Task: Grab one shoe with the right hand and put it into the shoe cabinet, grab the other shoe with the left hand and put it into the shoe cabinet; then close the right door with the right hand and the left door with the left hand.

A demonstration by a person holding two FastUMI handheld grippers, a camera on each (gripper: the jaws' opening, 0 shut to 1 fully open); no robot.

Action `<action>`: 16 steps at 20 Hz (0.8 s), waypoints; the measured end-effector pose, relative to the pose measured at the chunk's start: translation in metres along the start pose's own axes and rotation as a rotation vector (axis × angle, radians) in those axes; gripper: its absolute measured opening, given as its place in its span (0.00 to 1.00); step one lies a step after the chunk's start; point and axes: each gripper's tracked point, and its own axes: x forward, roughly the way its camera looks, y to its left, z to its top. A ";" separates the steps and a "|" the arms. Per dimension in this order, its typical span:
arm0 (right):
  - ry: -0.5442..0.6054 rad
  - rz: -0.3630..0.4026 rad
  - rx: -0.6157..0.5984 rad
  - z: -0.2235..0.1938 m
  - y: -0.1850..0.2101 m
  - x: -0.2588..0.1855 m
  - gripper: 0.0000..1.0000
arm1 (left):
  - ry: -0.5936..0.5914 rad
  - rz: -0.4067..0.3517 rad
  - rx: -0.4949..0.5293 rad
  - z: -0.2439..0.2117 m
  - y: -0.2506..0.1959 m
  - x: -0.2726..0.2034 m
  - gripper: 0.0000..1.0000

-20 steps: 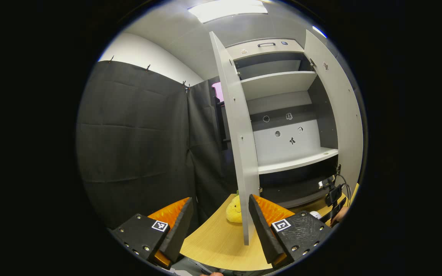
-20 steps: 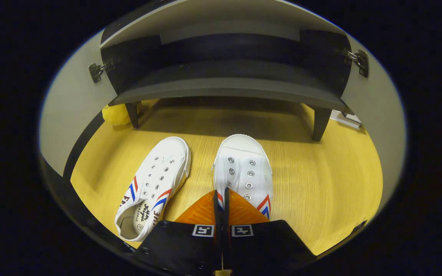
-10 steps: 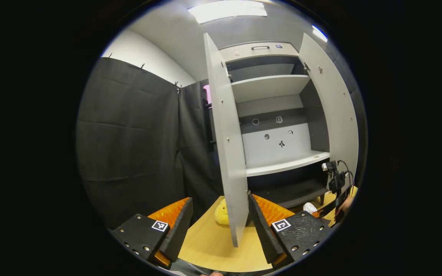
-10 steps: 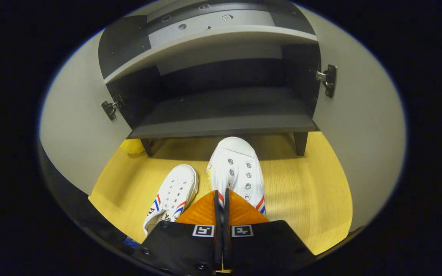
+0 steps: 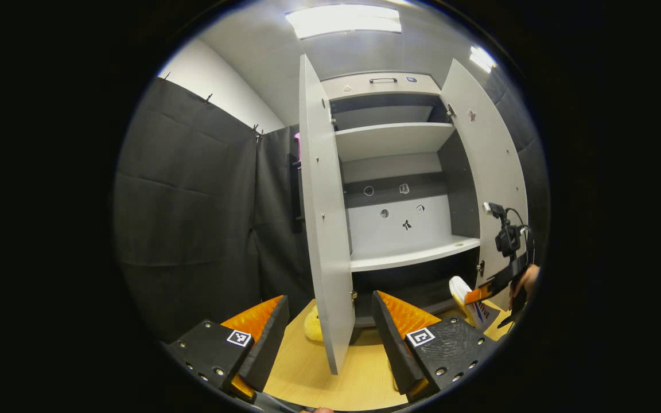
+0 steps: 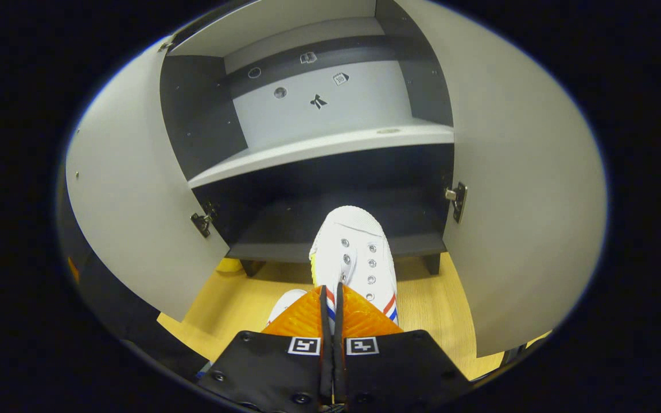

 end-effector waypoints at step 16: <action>-0.254 0.053 -0.037 0.158 0.032 -0.003 0.02 | -0.015 0.008 -0.001 0.003 0.001 0.005 0.79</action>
